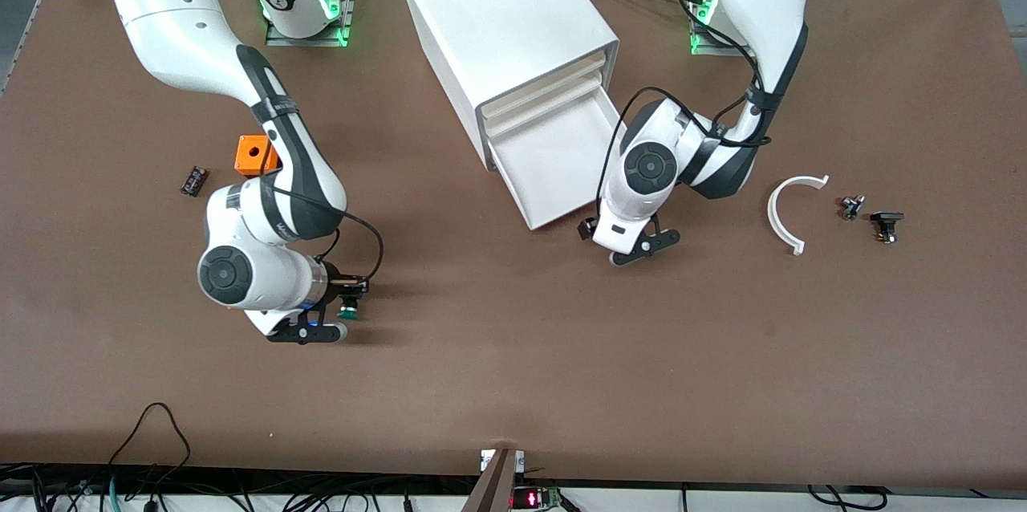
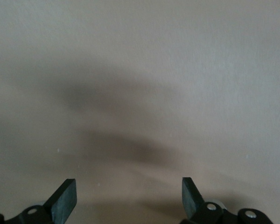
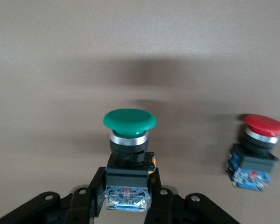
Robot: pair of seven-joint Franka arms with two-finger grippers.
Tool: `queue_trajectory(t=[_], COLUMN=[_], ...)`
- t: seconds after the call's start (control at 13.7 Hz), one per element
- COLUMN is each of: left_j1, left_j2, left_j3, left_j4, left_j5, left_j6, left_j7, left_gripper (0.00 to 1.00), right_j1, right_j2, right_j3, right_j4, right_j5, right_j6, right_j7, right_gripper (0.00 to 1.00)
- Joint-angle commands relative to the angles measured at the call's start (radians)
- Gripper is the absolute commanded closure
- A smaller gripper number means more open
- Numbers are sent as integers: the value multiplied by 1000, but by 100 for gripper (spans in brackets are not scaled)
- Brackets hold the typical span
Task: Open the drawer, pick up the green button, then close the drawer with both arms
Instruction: 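Carry the button beside the red button while the left gripper reaches the drawer, then set down the green button with the right gripper while the left gripper pushes the drawer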
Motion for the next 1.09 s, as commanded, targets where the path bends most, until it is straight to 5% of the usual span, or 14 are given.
queue_trajectory(t=[0.0, 0.44, 0.58, 0.73, 1.02], left_j1=[5, 5, 4, 8, 17], left_j2=[-74, -73, -71, -73, -74], left_j3=[-28, -116, -131, -168, -217], left_j4=[-87, -109, -126, -144, -167], left_j5=[17, -10, -17, -32, -37], left_j6=[14, 15, 17, 15, 15], left_j7=[-22, -90, -120, -123, -165], left_gripper=[1, 1, 1, 1, 1], right_j1=[3, -1, -5, -5, -37], right_j2=[-6, -1, -1, -5, -28], right_j3=[6, 6, 6, 6, 5], right_j4=[-48, -114, -106, -103, -54], right_j5=[-24, -26, -36, -35, -26], right_j6=[36, 103, 102, 103, 91], right_j7=[-24, -22, -21, -21, 19], right_gripper=[100, 96, 64, 2, 0])
